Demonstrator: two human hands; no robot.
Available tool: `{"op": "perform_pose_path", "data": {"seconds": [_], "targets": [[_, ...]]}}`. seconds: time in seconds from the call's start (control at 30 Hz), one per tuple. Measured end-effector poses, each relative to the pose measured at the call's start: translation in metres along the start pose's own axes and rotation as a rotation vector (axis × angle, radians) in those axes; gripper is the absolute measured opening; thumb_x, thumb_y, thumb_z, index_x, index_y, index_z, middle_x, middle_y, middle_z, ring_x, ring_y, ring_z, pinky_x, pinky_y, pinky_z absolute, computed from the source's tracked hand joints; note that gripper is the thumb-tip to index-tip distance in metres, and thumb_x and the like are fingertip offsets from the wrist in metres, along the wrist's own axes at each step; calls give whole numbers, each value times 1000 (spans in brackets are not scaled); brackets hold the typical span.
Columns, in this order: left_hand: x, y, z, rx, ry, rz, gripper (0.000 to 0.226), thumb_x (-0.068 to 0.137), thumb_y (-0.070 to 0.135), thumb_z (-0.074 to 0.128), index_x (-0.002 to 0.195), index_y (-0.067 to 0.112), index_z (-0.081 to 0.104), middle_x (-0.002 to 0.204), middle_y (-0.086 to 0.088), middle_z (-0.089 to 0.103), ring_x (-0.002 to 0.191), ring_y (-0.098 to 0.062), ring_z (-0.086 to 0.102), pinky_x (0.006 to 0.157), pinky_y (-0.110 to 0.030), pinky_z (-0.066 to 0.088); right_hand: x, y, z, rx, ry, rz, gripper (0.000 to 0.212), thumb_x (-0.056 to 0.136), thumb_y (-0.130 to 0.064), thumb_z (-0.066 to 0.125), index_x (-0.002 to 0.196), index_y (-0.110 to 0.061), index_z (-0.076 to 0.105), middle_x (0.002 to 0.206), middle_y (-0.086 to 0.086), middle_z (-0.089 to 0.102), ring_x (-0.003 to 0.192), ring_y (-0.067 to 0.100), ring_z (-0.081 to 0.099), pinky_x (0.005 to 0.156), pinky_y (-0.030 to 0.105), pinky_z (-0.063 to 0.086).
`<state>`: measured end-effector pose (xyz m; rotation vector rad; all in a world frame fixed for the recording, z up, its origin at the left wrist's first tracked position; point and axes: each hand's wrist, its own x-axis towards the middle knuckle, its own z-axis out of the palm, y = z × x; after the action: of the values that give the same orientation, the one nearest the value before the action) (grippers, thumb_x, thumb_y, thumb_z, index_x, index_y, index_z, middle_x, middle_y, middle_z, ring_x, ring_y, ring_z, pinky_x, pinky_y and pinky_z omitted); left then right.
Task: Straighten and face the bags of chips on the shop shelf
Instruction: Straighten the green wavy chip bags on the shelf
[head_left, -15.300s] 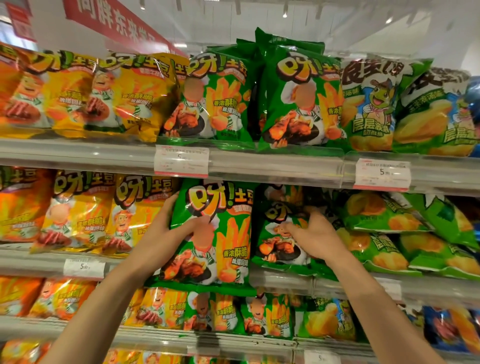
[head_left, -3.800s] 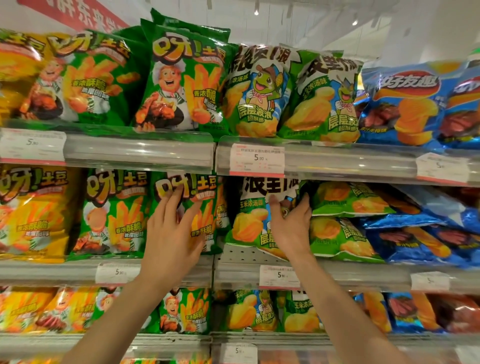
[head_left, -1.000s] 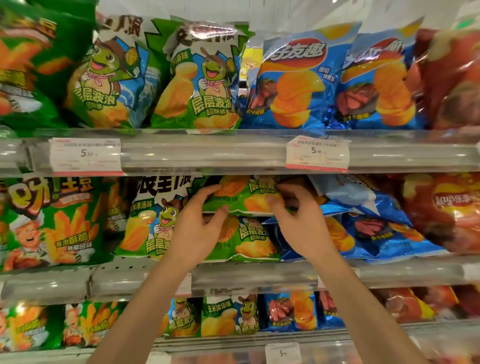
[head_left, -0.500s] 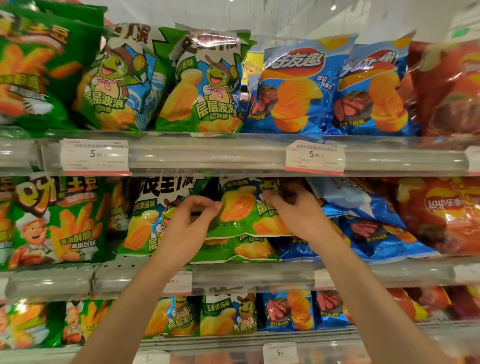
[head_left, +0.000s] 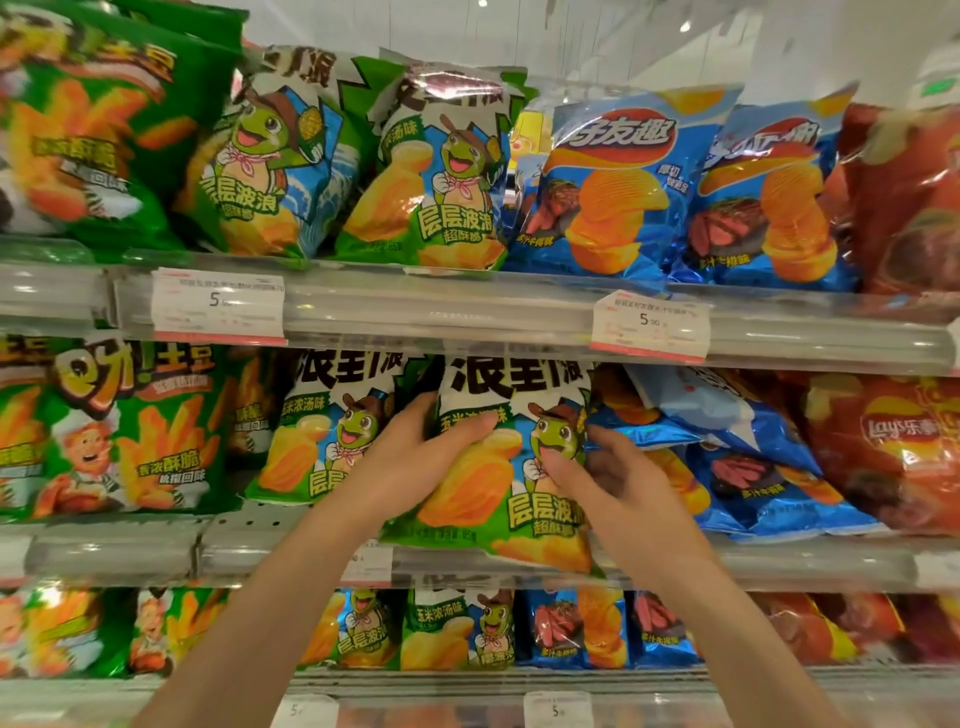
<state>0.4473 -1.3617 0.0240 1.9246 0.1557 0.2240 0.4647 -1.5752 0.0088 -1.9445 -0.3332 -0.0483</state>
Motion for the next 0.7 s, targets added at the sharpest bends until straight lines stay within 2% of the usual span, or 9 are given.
{"op": "perform_pose_path", "data": {"seconds": [0.07, 0.13, 0.2, 0.27, 0.37, 0.4, 0.53, 0.6, 0.7], "targets": [[-3, -5, -7, -55, 13, -8, 81, 71, 71, 70, 142, 36, 47, 130, 14, 61, 113, -11, 61, 96, -36, 53, 0, -3, 1, 61, -10, 15, 71, 74, -68, 59, 134, -29, 52, 98, -13, 74, 91, 1, 69, 86, 33, 57], [-10, -9, -15, -101, 27, 17, 60, 79, 59, 70, 130, 38, 49, 113, 23, 60, 99, -1, 61, 78, -22, 53, 1, -6, 5, 102, -22, 20, 53, 80, -65, 56, 118, -29, 61, 94, -17, 75, 87, -1, 70, 85, 30, 57], [-16, -15, -28, -138, 68, 24, 53, 82, 50, 71, 128, 43, 47, 105, 26, 60, 90, 3, 62, 64, -16, 51, 4, -9, 13, 102, -35, 4, 44, 85, -63, 53, 110, -29, 66, 93, -15, 75, 87, 5, 71, 89, 37, 58], [-23, -22, -42, -162, 118, 37, 56, 79, 47, 74, 129, 41, 49, 108, 20, 65, 90, -2, 68, 62, -17, 54, 11, -10, 21, 77, -29, -25, 41, 89, -61, 52, 108, -29, 66, 92, -10, 75, 87, 7, 71, 89, 38, 58], [-31, -33, -63, -193, 201, 31, 68, 69, 53, 75, 131, 39, 53, 114, 13, 69, 90, -7, 72, 66, -24, 58, 25, -13, 36, -112, 23, -126, 26, 98, -46, 54, 110, -25, 65, 95, -10, 71, 95, 6, 66, 82, 20, 51], [-33, -37, -68, -188, 229, 43, 64, 71, 51, 75, 130, 39, 53, 114, 14, 69, 88, -4, 72, 64, -21, 57, 32, -13, 41, -192, 54, -160, 24, 98, -41, 56, 112, -23, 65, 100, -8, 70, 98, 8, 64, 81, 20, 49], [-42, -48, -85, -132, 317, 77, 50, 84, 38, 74, 129, 38, 53, 112, 18, 66, 88, 2, 68, 58, -12, 51, 61, -12, 64, -502, 90, -204, 43, 94, -43, 61, 125, -13, 64, 122, 13, 60, 116, 30, 57, 100, 38, 46], [-45, -52, -92, -127, 341, 75, 47, 85, 36, 74, 127, 38, 53, 110, 19, 65, 85, 3, 67, 57, -11, 51, 71, -16, 72, -609, 25, -102, 63, 94, -57, 55, 136, -11, 54, 134, 18, 53, 124, 37, 51, 105, 41, 43], [-47, -54, -101, -114, 378, 77, 44, 86, 37, 73, 124, 40, 52, 106, 21, 65, 91, 0, 66, 66, -19, 51, 82, -24, 86, -716, -55, 25, 96, 85, -82, 40, 148, -10, 35, 149, 23, 40, 131, 41, 47, 108, 47, 41]]}}
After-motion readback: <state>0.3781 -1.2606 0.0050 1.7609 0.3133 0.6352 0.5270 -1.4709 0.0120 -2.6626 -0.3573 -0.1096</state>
